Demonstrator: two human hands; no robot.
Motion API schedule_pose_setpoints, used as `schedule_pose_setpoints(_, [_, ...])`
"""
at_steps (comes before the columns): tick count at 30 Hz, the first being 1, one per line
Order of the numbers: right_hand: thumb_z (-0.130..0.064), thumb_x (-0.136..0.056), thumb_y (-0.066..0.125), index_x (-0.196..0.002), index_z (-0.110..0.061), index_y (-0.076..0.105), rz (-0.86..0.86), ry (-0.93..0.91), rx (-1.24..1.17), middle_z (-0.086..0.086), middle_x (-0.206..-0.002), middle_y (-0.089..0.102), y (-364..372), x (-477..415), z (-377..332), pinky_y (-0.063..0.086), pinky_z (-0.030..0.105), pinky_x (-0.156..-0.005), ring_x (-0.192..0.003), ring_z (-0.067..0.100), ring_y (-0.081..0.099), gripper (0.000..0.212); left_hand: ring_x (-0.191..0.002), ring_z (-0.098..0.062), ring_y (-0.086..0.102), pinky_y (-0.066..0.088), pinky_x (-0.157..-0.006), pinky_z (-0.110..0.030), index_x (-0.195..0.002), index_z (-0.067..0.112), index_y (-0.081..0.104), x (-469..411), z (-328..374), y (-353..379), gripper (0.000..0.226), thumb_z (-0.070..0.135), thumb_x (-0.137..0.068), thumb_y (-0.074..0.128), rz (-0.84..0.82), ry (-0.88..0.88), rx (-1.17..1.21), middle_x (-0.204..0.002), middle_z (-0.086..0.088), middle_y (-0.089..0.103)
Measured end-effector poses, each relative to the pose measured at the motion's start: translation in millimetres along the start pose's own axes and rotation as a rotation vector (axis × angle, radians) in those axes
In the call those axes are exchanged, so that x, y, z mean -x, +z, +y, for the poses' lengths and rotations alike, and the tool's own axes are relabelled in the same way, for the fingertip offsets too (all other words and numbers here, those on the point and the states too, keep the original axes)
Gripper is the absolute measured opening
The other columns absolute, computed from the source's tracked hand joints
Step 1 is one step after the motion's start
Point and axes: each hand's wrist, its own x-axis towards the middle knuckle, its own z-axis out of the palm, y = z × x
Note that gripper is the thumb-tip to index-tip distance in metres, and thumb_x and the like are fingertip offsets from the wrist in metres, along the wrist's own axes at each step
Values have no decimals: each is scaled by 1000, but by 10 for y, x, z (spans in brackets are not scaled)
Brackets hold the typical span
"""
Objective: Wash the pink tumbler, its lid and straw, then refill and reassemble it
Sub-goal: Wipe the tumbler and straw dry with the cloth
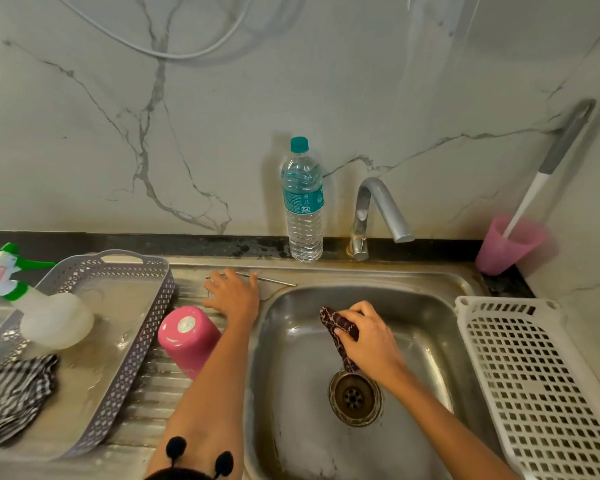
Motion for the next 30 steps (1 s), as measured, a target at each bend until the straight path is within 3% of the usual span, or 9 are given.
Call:
schedule_pose_setpoints(5, [-31,-90,63,-128,-19,59,5,14,-18,-10,-111,47,13,-87,-16,40,18,-86,-100,6,51,39,-143,-39,26,21,-109,-69,-150,8,27,-32,-30,6,84,70,-93,33,17,1,-101,-155,-19,30])
schedule_pose_setpoints(8, [-30,-90,64,-126,-19,60,11,24,-35,-10,-110,47,19,-102,-3,41,19,-87,-100,7,51,38,-140,-35,33,17,-110,-69,-142,14,40,-4,26,-14,61,54,-97,45,183,149,-185,-149,-15,40])
schedule_pose_setpoints(10, [-30,-90,64,-126,-19,61,11,31,-43,-10,-110,47,22,-104,1,42,21,-88,-100,7,51,38,-126,-32,46,29,-109,-64,-121,18,60,24,58,57,35,29,-89,68,248,385,-177,-131,-11,54])
schedule_pose_setpoints(12, [-31,-90,64,-126,-20,60,10,36,-45,-10,-110,48,25,-96,-3,42,21,-88,-100,7,51,38,-107,-30,56,43,-100,-56,-101,21,73,48,54,204,31,15,-73,82,250,565,-179,-112,-8,62])
schedule_pose_setpoints(18, [-32,-90,63,-127,-21,60,13,47,-51,-11,-109,47,14,-44,8,36,16,-84,-98,4,49,38,-91,-27,59,49,-86,-42,-84,21,74,23,78,262,13,18,-73,81,248,716,-173,-94,-5,65])
schedule_pose_setpoints(21, [-32,-90,63,-127,-21,60,15,60,-60,-11,-107,47,13,-10,40,36,16,-83,-96,4,49,38,-94,-28,61,47,-100,-45,-97,18,70,-8,115,174,31,11,-71,83,254,796,-241,-95,-5,68])
schedule_pose_setpoints(24, [-32,-90,63,-125,-21,62,26,74,-76,-11,-106,47,9,20,60,37,16,-84,-97,4,50,37,-93,-31,65,36,-113,-51,-113,8,64,-16,175,42,55,-12,-63,76,333,892,-229,-91,-10,70])
schedule_pose_setpoints(28, [-31,-90,63,-125,-21,61,76,91,-107,-11,-106,46,-9,70,31,36,15,-84,-96,3,49,37,-85,-32,63,38,-111,-53,-105,4,65,7,312,-266,47,-19,-64,68,485,975,-41,-86,-12,67])
schedule_pose_setpoints(30, [-27,-90,65,-127,-20,59,150,81,-144,-12,-107,45,-28,97,-26,35,8,-81,-96,2,48,39,-87,-31,62,47,-100,-50,-103,7,67,137,393,-424,40,-14,-68,70,480,993,41,-91,-10,70])
